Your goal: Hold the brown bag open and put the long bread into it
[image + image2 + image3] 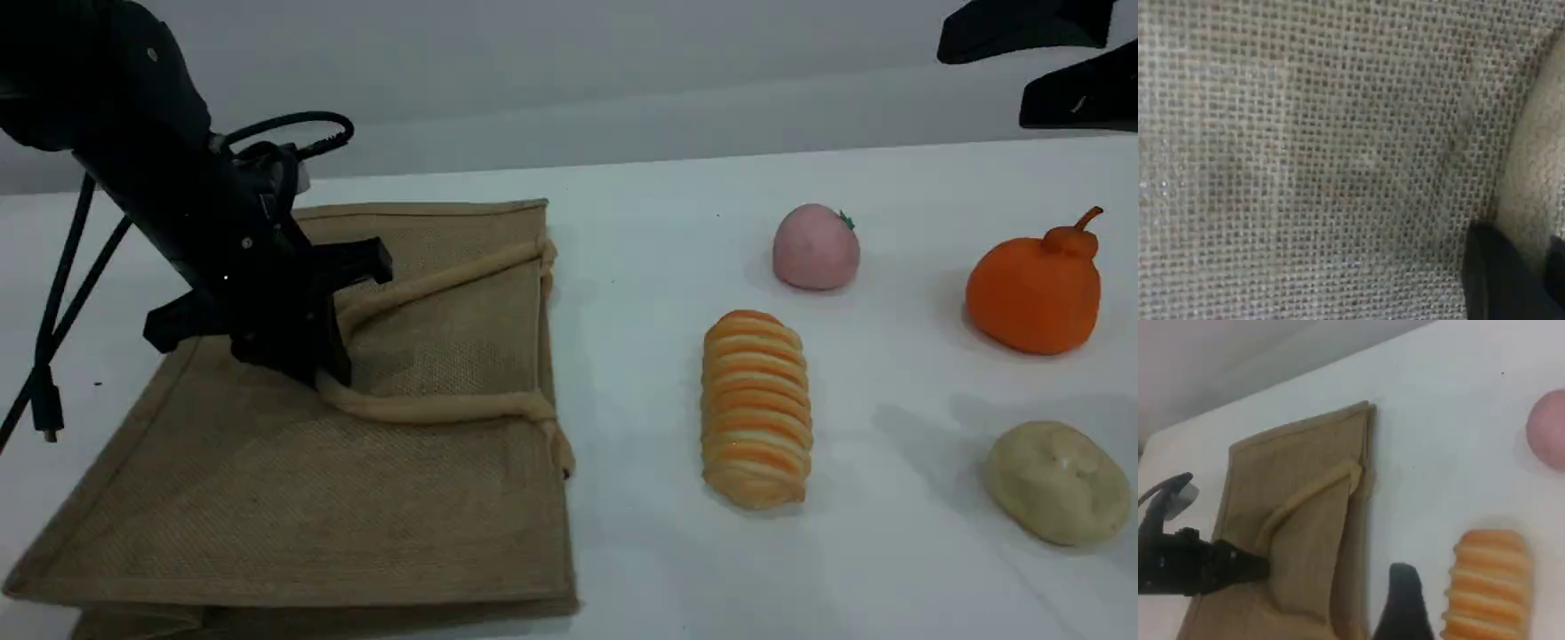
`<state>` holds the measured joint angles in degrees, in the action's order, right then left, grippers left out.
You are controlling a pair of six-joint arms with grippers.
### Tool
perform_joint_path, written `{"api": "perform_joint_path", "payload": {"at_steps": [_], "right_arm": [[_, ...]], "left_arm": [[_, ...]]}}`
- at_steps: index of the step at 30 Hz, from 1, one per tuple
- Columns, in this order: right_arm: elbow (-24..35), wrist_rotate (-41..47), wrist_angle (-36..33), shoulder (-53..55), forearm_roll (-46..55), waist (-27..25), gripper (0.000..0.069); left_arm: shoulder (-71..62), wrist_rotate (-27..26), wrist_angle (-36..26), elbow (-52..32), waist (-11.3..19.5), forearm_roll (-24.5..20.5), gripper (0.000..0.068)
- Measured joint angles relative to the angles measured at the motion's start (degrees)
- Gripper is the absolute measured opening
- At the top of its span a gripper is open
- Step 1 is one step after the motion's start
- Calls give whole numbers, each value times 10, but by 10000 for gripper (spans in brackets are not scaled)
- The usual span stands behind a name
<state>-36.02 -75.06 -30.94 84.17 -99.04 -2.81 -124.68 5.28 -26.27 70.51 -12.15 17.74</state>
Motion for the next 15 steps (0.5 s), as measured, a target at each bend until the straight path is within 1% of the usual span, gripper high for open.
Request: {"api": "perform_joint_path", "payload": {"at_steps": [4,8,12,15], "right_arm": [[0,-2,0,0,0,0,479],[0,-1,-2,0,0,0,479],[0,4,0,0,0,8,479],[0,4,21,0,0,35,479]], "left_arm": [[7,-9,-1,0,0,2,86],[43,-37,-27,3,0,2,86],[98,-82,-82,33,0,2,86],[143,-111,-143,68,0,0,86]]}}
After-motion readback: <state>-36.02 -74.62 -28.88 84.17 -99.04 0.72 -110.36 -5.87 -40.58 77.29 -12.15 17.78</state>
